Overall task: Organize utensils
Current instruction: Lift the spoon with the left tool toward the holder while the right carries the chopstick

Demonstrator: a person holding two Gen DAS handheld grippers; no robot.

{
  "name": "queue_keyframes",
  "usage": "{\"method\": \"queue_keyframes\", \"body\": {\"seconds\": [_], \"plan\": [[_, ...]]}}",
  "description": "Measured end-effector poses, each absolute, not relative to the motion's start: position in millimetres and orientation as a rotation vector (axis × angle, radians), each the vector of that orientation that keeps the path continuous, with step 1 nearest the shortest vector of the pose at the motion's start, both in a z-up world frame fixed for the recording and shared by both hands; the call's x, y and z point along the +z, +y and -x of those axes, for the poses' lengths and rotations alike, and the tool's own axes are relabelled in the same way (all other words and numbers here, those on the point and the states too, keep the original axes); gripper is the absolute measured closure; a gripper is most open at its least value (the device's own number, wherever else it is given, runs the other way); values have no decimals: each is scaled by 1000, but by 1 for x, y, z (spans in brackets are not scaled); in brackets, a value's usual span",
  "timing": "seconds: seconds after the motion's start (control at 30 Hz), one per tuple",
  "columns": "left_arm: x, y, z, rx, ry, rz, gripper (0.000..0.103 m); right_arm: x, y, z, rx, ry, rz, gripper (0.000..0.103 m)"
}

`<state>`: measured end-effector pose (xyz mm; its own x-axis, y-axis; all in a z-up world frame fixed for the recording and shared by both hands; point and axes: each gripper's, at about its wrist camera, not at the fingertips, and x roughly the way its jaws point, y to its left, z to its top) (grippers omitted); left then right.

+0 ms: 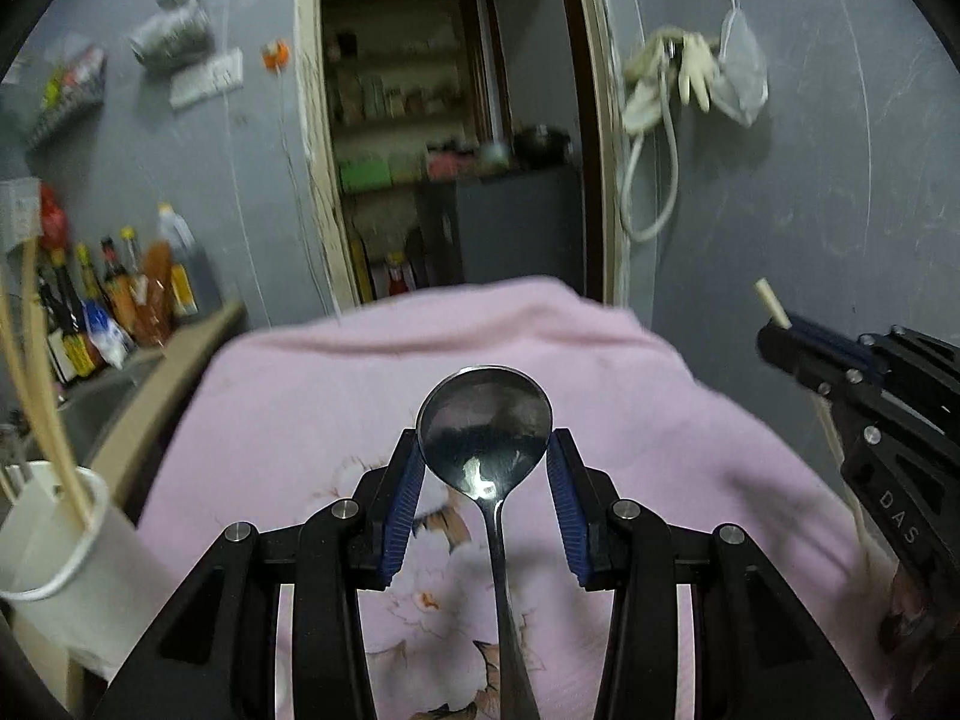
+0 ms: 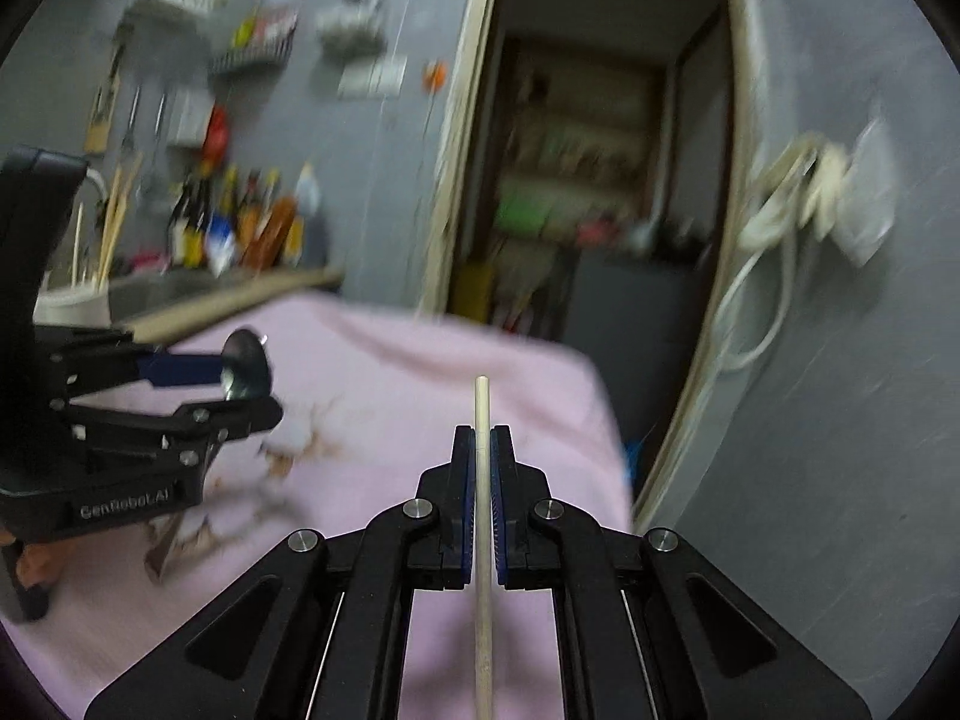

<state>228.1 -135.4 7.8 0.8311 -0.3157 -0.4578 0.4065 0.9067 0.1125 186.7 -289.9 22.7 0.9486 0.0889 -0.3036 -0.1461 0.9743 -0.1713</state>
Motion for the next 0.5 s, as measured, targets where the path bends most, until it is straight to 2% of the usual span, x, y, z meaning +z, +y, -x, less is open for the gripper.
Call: {"method": "queue_keyframes", "body": {"seconds": [0.17, 0.5], "plan": [[24, -128, -209, -359, 342, -187, 66, 36, -279, -170, 23, 120, 232, 100], [63, -108, -189, -321, 190, -142, 67, 63, -261, -155, -18, -54, 226, 100]]}}
